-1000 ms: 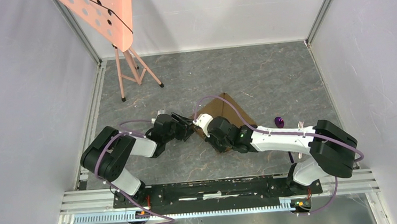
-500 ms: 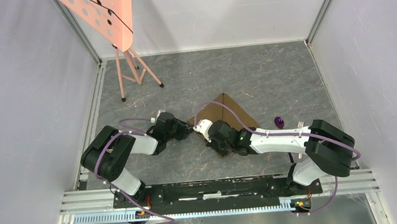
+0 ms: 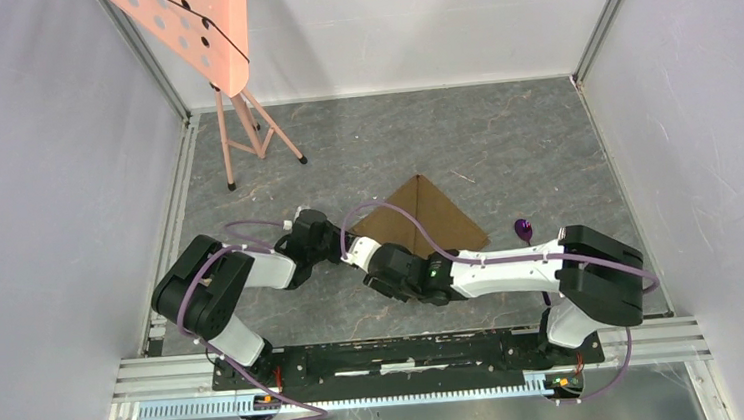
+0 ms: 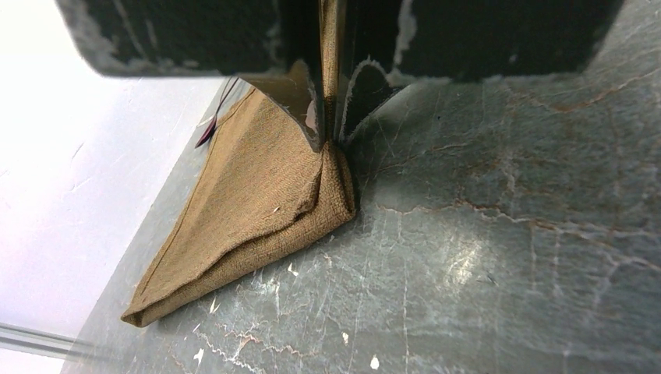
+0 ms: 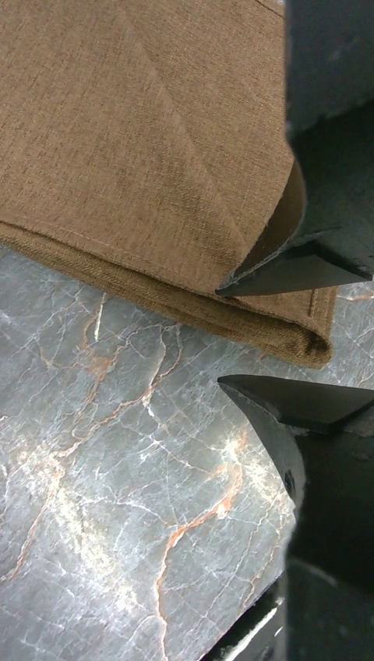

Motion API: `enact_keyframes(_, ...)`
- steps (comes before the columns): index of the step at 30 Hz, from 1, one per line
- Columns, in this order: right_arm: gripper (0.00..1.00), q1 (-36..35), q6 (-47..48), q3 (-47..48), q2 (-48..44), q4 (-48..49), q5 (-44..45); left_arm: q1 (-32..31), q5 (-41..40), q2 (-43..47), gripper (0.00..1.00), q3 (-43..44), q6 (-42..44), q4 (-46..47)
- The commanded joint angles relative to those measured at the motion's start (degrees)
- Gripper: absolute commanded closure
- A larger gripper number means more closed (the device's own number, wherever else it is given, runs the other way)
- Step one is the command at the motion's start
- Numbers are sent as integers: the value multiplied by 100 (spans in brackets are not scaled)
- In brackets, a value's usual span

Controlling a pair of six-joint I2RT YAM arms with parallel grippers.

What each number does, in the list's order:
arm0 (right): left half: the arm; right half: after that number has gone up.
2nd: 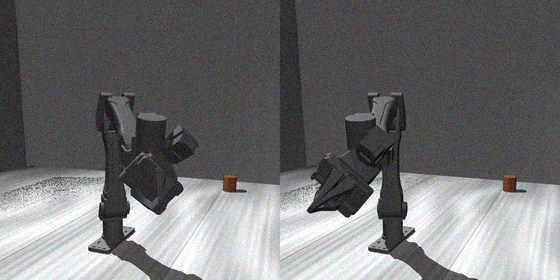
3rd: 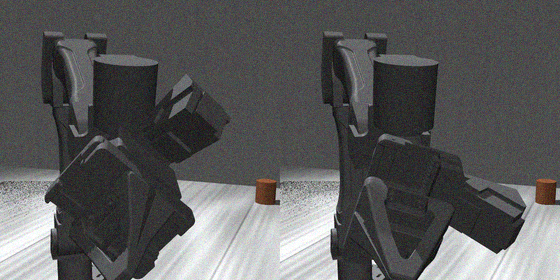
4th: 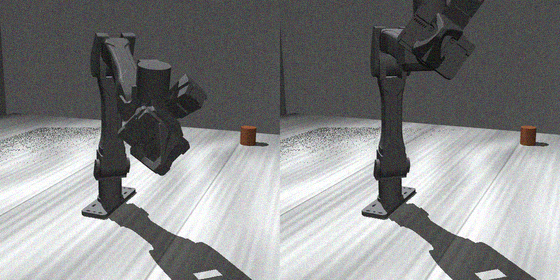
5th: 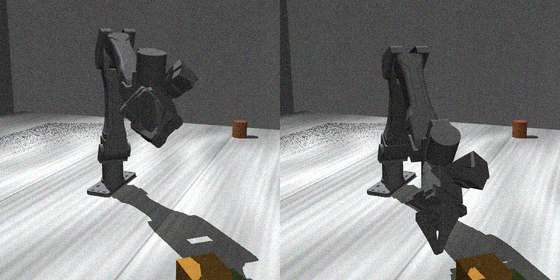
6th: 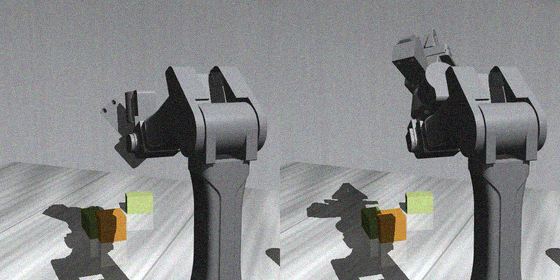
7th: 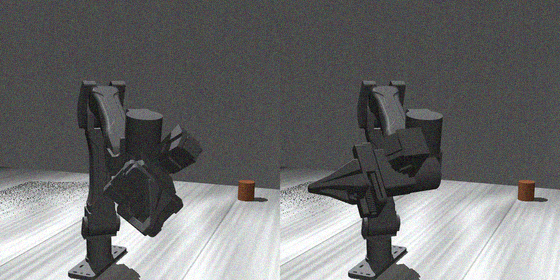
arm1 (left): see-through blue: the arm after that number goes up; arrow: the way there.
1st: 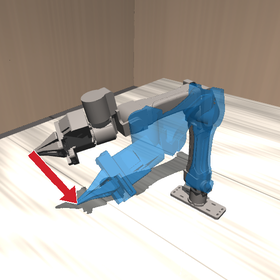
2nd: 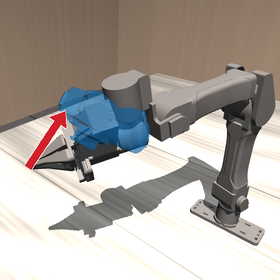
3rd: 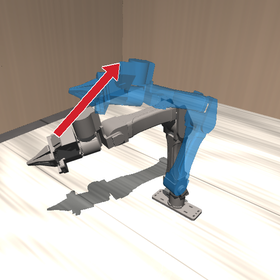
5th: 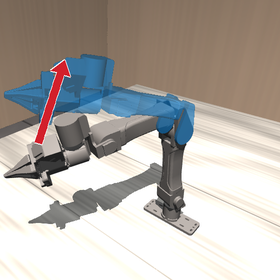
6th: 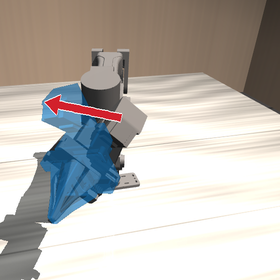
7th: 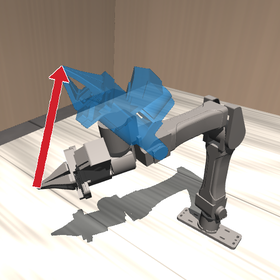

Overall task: Fold the napkin into a case and place the utensils inside
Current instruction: Pick up the upper triangle-folded napkin from the center of the board.

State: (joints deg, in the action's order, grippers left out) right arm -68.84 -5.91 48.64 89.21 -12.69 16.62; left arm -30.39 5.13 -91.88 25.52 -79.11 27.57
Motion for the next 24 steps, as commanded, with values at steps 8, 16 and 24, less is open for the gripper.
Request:
enact_keyframes(8,65,-38,-67,-13,374,138,423,68,255,-50,93,156,151,-98)
enact_keyframes(16,62,-34,-129,-356,397,324,595,94,334,80,93,298,357,-395)
enact_keyframes(24,77,-33,-210,-505,621,513,1086,112,344,279,93,246,531,-608)
